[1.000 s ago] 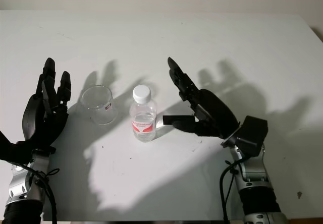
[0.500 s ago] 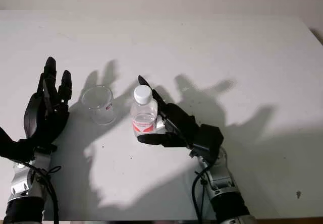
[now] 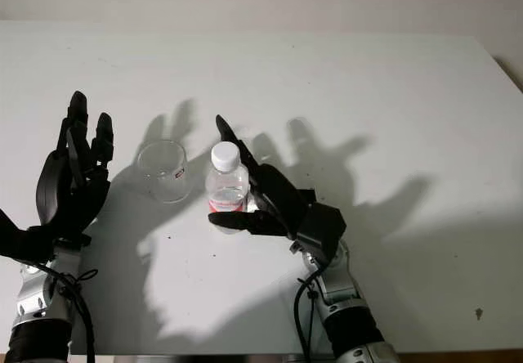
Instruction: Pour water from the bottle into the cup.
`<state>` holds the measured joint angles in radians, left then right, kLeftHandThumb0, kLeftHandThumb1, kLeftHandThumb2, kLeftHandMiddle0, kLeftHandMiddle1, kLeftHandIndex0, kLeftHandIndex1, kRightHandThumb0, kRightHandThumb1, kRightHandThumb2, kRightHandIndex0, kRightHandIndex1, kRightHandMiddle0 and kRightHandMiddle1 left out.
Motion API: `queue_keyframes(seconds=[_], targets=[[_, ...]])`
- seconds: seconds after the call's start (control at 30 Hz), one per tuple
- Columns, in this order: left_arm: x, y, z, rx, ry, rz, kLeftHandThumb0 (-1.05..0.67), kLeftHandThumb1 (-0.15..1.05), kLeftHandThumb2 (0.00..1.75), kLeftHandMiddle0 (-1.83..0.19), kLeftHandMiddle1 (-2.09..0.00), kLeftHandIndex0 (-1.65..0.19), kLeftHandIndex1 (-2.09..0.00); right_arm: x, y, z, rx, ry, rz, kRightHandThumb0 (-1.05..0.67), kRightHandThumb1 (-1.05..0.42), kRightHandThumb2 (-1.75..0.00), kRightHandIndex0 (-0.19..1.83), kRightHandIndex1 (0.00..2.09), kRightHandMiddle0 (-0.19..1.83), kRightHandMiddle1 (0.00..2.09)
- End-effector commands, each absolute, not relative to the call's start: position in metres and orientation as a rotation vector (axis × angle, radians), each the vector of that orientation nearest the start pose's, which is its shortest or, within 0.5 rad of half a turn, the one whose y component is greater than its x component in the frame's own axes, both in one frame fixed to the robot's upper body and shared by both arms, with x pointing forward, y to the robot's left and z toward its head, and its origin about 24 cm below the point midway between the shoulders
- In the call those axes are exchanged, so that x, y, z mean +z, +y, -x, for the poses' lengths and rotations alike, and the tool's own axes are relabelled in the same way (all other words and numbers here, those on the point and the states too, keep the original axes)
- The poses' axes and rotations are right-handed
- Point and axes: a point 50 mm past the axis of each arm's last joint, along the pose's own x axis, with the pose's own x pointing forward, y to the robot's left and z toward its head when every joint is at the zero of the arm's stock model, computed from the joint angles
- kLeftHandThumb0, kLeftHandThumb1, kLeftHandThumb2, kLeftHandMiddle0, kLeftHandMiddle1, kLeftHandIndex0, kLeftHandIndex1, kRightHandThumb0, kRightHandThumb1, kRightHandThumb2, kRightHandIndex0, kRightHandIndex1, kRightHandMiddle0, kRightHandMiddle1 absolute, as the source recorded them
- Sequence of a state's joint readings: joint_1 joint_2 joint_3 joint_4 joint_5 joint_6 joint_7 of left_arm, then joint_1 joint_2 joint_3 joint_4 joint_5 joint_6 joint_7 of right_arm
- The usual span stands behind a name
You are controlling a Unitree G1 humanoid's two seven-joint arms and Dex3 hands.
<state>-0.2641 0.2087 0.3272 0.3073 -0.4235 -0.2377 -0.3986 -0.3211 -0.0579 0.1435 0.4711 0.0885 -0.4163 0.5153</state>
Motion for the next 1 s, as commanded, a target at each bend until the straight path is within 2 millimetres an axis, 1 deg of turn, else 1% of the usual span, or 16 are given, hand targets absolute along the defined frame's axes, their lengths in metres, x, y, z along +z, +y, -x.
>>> queue_keyframes(seconds=[0.0,0.03,0.07,0.1,0.17,0.2,0.27,0.3,0.33,0.37,0.5,0.57,0.7,0.77,0.87,0.97], targets=[[0.087,0.244,-0.291,-0.062,-0.339,0.201,-0.74,1.05,0.65,0.19,0.0,0.19,0.0,0.036,-0.09,-0.283,0.707,-0.171,0.039,-0.7,-0.89,-0.05,-0.09,1.7,-0.11,1.56],[0.087,0.244,-0.291,-0.062,-0.339,0.201,-0.74,1.05,0.65,0.19,0.0,0.19,0.0,0.037,-0.091,-0.283,0.711,-0.175,0.048,-0.65,-0.89,-0.06,-0.01,1.89,-0.06,1.81],[0.087,0.244,-0.291,-0.062,-0.338,0.199,-0.74,1.05,0.65,0.19,0.0,0.19,0.0,0.038,-0.091,-0.283,0.713,-0.178,0.065,-0.61,-0.91,-0.06,0.16,1.99,0.06,1.95],[0.087,0.244,-0.29,-0.063,-0.34,0.198,-0.74,1.05,0.65,0.19,0.0,0.19,0.0,0.039,-0.091,-0.283,0.711,-0.186,0.094,-0.58,-0.95,-0.07,0.48,2.05,0.3,2.04],[0.088,0.244,-0.29,-0.066,-0.343,0.197,-0.74,1.05,0.66,0.19,0.0,0.19,0.0,0.04,-0.091,-0.282,0.7,-0.205,0.161,-0.57,-1.01,-0.07,0.92,2.08,0.62,2.08],[0.088,0.244,-0.29,-0.067,-0.344,0.196,-0.74,1.05,0.66,0.19,0.0,0.19,0.0,0.041,-0.091,-0.281,0.694,-0.212,0.191,-0.58,-1.03,-0.1,1.18,2.09,0.86,2.09],[0.088,0.244,-0.289,-0.068,-0.345,0.192,-0.74,1.05,0.66,0.19,0.0,0.19,0.0,0.042,-0.092,-0.281,0.684,-0.21,0.233,-0.58,-1.04,-0.16,1.45,2.09,1.18,2.09],[0.088,0.244,-0.289,-0.066,-0.344,0.19,-0.74,1.05,0.66,0.19,0.0,0.19,0.0,0.043,-0.092,-0.281,0.682,-0.213,0.248,-0.58,-1.05,-0.2,1.63,2.09,1.43,2.09],[0.088,0.244,-0.289,-0.067,-0.345,0.194,-0.74,1.05,0.66,0.19,0.0,0.19,0.0,0.043,-0.092,-0.281,0.68,-0.213,0.264,-0.58,-1.05,-0.22,1.7,2.09,1.57,2.09],[0.088,0.244,-0.289,-0.068,-0.346,0.198,-0.74,1.05,0.66,0.19,0.0,0.19,0.0,0.043,-0.093,-0.28,0.679,-0.214,0.274,-0.58,-1.05,-0.23,1.74,2.09,1.66,2.09],[0.087,0.244,-0.289,-0.069,-0.344,0.201,-0.74,1.05,0.66,0.19,0.0,0.19,0.0,0.042,-0.094,-0.28,0.689,-0.216,0.337,-0.58,-1.05,-0.27,1.71,2.09,1.76,2.09],[0.087,0.244,-0.29,-0.069,-0.345,0.201,-0.74,1.05,0.66,0.19,0.0,0.19,0.0,0.042,-0.095,-0.28,0.691,-0.212,0.343,-0.56,-1.05,-0.27,1.7,2.09,1.78,2.09],[0.087,0.244,-0.29,-0.067,-0.345,0.195,-0.73,1.05,0.67,0.19,0.0,0.19,0.0,0.041,-0.1,-0.281,0.675,-0.197,0.307,-0.51,-1.05,-0.38,1.8,2.09,1.73,2.09],[0.087,0.245,-0.29,-0.066,-0.345,0.193,-0.74,1.05,0.66,0.19,0.0,0.19,0.0,0.042,-0.102,-0.282,0.657,-0.198,0.289,-0.48,-1.05,-0.44,1.83,2.09,1.81,2.09],[0.088,0.244,-0.29,-0.065,-0.345,0.201,-0.74,1.05,0.66,0.19,0.0,0.19,0.0,0.055,-0.11,-0.292,0.57,-0.236,0.306,-0.44,-1.05,-0.49,1.83,2.09,1.73,2.09],[0.088,0.243,-0.291,-0.068,-0.345,0.207,-0.74,1.05,0.66,0.19,0.0,0.19,0.0,0.085,-0.117,-0.312,0.47,-0.357,0.327,-0.39,-1.05,-0.52,1.83,2.09,1.61,2.09]])
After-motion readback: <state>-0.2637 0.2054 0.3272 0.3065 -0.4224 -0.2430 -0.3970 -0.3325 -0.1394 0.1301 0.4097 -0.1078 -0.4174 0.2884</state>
